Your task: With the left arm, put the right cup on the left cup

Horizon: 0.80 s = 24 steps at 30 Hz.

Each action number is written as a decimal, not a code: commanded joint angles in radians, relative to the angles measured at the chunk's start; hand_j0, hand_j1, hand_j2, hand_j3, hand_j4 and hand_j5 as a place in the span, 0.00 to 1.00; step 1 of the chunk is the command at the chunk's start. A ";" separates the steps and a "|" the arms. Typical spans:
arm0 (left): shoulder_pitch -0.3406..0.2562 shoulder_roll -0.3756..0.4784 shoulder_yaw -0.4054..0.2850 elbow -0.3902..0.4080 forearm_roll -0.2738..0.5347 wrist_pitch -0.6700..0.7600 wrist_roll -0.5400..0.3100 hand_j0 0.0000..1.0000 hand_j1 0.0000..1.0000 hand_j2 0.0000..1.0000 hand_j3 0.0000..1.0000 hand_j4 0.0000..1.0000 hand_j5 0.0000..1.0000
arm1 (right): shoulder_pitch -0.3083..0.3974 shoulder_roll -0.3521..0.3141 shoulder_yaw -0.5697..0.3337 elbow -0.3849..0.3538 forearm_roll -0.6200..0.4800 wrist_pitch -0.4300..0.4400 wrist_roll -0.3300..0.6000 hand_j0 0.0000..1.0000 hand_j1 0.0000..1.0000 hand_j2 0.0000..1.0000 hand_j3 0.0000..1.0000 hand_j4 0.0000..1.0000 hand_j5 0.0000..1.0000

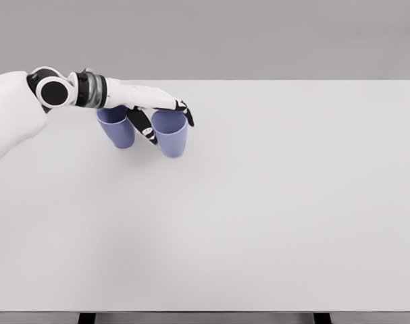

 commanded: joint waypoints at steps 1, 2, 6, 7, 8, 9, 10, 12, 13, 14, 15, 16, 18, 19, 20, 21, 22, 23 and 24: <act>0.000 0.005 0.013 -0.012 0.012 0.003 -0.002 0.56 0.56 0.56 0.56 0.56 0.56 | 0.002 0.000 0.000 0.000 0.000 0.000 0.000 1.00 1.00 1.00 1.00 1.00 1.00; 0.002 0.008 0.024 -0.024 0.013 0.003 -0.002 0.54 0.54 0.54 0.54 0.54 0.54 | 0.002 0.000 0.000 0.000 0.000 0.000 -0.001 1.00 1.00 1.00 1.00 1.00 1.00; -0.008 0.032 0.025 -0.100 0.018 0.003 -0.002 0.51 0.51 0.51 0.51 0.51 0.51 | 0.002 0.000 0.000 0.000 0.000 0.000 0.000 1.00 1.00 1.00 1.00 1.00 1.00; -0.009 0.046 0.024 -0.116 0.030 0.003 -0.002 0.51 0.51 0.51 0.51 0.51 0.51 | 0.002 0.000 0.000 0.000 0.000 -0.002 0.000 1.00 1.00 1.00 1.00 1.00 1.00; -0.012 0.063 0.022 -0.136 0.044 0.003 -0.002 0.50 0.50 0.50 0.50 0.50 0.50 | 0.000 0.000 0.000 0.000 0.000 0.000 0.000 1.00 1.00 1.00 1.00 1.00 1.00; -0.024 0.078 0.022 -0.156 0.050 0.003 -0.002 0.50 0.50 0.50 0.50 0.50 0.50 | 0.002 0.000 0.000 0.000 0.000 0.000 0.000 1.00 1.00 1.00 1.00 1.00 1.00; -0.034 0.100 0.022 -0.175 0.061 0.003 -0.002 0.50 0.50 0.50 0.50 0.50 0.50 | 0.000 0.000 0.000 0.000 0.000 0.000 0.000 1.00 1.00 1.00 1.00 1.00 1.00; -0.054 0.137 0.022 -0.218 0.084 0.003 -0.002 0.50 0.50 0.50 0.50 0.50 0.50 | 0.002 0.000 0.000 0.000 0.000 0.000 -0.001 1.00 1.00 1.00 1.00 1.00 1.00; -0.058 0.149 0.022 -0.230 0.092 0.003 -0.002 0.50 0.50 0.50 0.50 0.50 0.50 | 0.002 0.000 0.000 0.000 0.000 0.000 0.000 1.00 1.00 1.00 1.00 1.00 1.00; -0.069 0.152 0.020 -0.248 0.102 0.003 -0.002 0.50 0.50 0.50 0.50 0.50 0.50 | 0.002 0.000 0.000 0.000 0.000 0.000 -0.001 1.00 1.00 1.00 1.00 1.00 1.00; -0.078 0.176 0.020 -0.274 0.116 0.003 -0.002 0.50 0.50 0.50 0.50 0.50 0.50 | 0.002 0.000 0.000 0.000 0.000 0.000 0.000 1.00 1.00 1.00 1.00 1.00 1.00; -0.090 0.202 0.019 -0.300 0.138 0.003 -0.002 0.50 0.50 0.50 0.50 0.50 0.50 | 0.000 0.000 0.000 0.000 0.000 0.000 -0.001 1.00 1.00 1.00 1.00 1.00 1.00; -0.109 0.239 0.019 -0.331 0.158 0.003 -0.002 0.50 0.50 0.50 0.50 0.50 0.50 | 0.002 0.000 0.000 0.000 0.000 0.000 0.000 1.00 1.00 1.00 1.00 1.00 1.00; -0.117 0.262 0.016 -0.347 0.174 0.003 -0.002 0.50 0.50 0.50 0.50 0.50 0.50 | 0.002 0.000 0.000 0.000 0.000 0.000 -0.001 1.00 1.00 1.00 1.00 1.00 1.00; -0.136 0.290 0.008 -0.360 0.190 0.003 -0.002 0.50 0.50 0.50 0.50 0.50 0.50 | 0.002 0.000 0.000 0.000 0.000 0.000 0.000 1.00 1.00 1.00 1.00 1.00 1.00; -0.146 0.322 0.007 -0.377 0.211 0.003 -0.002 0.50 0.50 0.50 0.50 0.50 0.50 | 0.000 0.000 0.000 0.000 0.000 0.000 0.000 1.00 1.00 1.00 1.00 1.00 1.00; -0.149 0.341 0.005 -0.388 0.225 0.003 -0.002 0.50 0.50 0.50 0.50 0.50 0.50 | 0.000 0.000 0.000 0.000 0.000 0.000 0.000 1.00 1.00 1.00 1.00 1.00 1.00; -0.152 0.371 0.005 -0.400 0.239 0.003 -0.002 0.50 0.50 0.50 0.50 0.50 0.50 | 0.002 0.000 0.000 0.000 0.000 0.000 0.000 1.00 1.00 1.00 1.00 1.00 1.00; -0.155 0.396 0.002 -0.405 0.251 0.003 -0.002 0.51 0.51 0.51 0.51 0.51 0.51 | 0.002 0.000 0.000 0.000 0.000 0.000 0.000 1.00 1.00 1.00 1.00 1.00 1.00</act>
